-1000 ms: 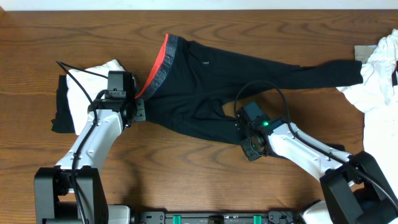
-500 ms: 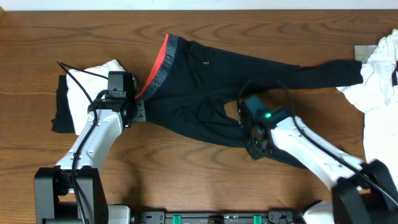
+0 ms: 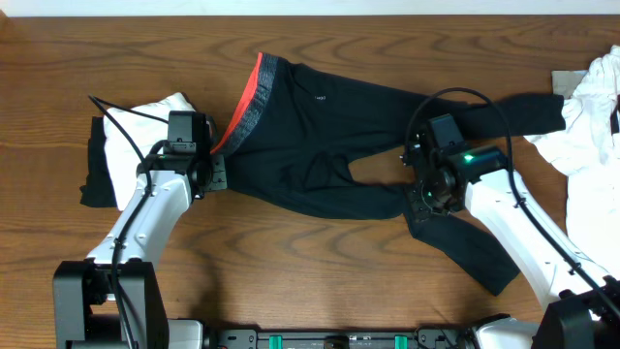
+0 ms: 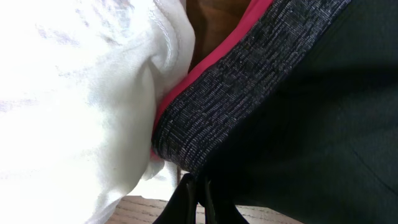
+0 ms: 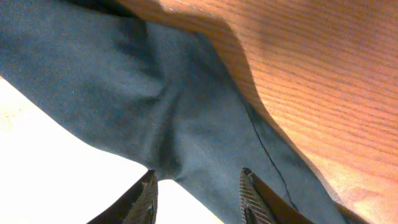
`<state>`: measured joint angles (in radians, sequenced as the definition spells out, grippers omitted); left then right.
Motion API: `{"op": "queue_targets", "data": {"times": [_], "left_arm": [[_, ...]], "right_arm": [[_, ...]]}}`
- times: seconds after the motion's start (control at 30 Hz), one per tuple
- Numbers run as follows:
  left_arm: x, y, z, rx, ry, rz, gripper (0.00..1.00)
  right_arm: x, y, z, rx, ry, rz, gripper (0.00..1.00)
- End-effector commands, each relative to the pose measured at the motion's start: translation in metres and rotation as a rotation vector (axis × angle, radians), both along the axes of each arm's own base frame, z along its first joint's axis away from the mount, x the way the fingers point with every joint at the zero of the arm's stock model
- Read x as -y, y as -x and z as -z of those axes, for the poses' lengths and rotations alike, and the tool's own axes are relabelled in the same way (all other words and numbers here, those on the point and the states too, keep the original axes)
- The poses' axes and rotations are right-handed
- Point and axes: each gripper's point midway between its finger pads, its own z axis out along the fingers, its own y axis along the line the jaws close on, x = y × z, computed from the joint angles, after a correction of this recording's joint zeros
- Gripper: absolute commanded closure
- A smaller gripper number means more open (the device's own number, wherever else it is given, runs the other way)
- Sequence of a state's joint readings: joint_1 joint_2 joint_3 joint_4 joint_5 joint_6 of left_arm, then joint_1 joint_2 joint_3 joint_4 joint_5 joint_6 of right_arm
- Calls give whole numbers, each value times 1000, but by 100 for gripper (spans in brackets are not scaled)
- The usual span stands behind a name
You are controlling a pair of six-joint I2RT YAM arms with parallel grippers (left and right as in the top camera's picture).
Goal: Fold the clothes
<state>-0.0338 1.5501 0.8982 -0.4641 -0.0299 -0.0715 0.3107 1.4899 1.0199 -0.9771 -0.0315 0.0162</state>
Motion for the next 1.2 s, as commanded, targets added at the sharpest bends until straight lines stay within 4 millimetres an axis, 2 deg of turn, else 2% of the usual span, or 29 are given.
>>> {"op": "queue_targets", "data": {"times": [0.0, 0.2, 0.37, 0.4, 0.53, 0.6, 0.63, 0.8, 1.0, 1.1, 1.17], "left_arm": [[-2, -10, -18, 55, -4, -9, 94], [-2, -11, -24, 72, -3, -9, 94], [-2, -11, -24, 73, -2, -12, 94], [-2, -11, -25, 75, 0, -18, 94], [-2, -12, -29, 88, 2, -19, 94], [-2, -13, -35, 108, 2, -19, 94], [-2, -14, -40, 121, 3, -19, 94], [-2, -15, -79, 236, 7, -19, 94], [0, 0, -127, 349, 23, -12, 95], [16, 12, -141, 371, 108, 41, 94], [29, 20, -146, 370, 171, 79, 94]], "right_arm": [[2, -1, 0, -19, -31, 35, 62], [-1, 9, 7, -67, -61, 65, 50], [2, 11, 38, -73, -48, 108, 51], [4, 13, 48, -80, -42, 133, 55], [7, 22, 72, -93, -37, 160, 90], [9, 22, 78, -84, -30, 184, 99], [10, 22, 79, -77, -26, 191, 99], [51, 8, 78, 19, 159, 370, 99], [91, 1, 68, 32, 208, 608, 99], [112, -4, 61, 35, 206, 689, 99], [132, -9, 52, 53, 234, 749, 99]]}}
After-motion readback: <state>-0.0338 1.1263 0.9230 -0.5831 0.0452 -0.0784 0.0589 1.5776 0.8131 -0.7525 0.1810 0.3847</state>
